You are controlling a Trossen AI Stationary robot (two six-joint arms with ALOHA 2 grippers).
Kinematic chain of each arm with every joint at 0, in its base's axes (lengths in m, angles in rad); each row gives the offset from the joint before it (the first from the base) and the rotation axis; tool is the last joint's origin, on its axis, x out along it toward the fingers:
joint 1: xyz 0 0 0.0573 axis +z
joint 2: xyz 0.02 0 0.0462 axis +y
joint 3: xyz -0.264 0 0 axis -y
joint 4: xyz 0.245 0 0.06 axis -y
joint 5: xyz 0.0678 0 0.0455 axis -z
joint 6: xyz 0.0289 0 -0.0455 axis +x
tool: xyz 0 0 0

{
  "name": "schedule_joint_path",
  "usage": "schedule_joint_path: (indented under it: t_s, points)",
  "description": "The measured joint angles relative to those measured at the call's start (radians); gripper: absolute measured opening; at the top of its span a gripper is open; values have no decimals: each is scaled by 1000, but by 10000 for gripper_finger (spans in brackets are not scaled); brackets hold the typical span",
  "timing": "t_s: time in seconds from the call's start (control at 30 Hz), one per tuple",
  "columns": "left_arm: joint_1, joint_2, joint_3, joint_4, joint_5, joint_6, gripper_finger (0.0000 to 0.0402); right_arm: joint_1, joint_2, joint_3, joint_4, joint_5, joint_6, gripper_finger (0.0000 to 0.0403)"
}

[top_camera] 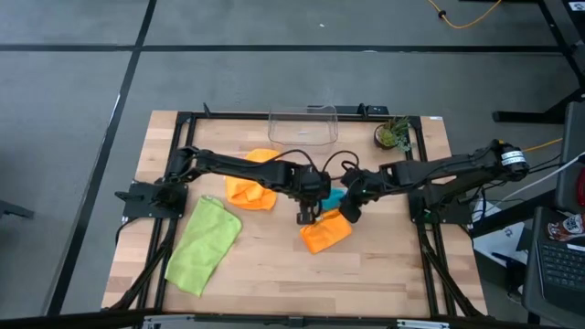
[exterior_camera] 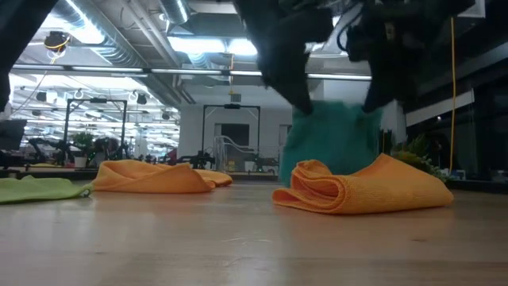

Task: Fold microfiber towels
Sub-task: Stack the blue microfiber cloth on top of the bottom orange microfiber cloth

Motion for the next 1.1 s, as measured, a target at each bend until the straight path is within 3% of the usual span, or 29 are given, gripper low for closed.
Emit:
schedule_joint_path:
  t_s: [0.23, 0.43, 0.73, 1.1]
  points:
    - [-62, -15, 4, -4, -35, -149, 0, 51, 0, 86, -105, 27, -39, 4]
    - [-144, -15, 4, -3, -96, -293, 0, 124, 0, 89, -159, 27, -43, 4]
    - [-247, -17, 11, 63, -104, -527, 0, 252, 0, 89, -158, 6, -36, 4]
    - [-287, -15, 11, 136, -150, -615, 0, 307, 0, 83, -156, 24, -38, 5]
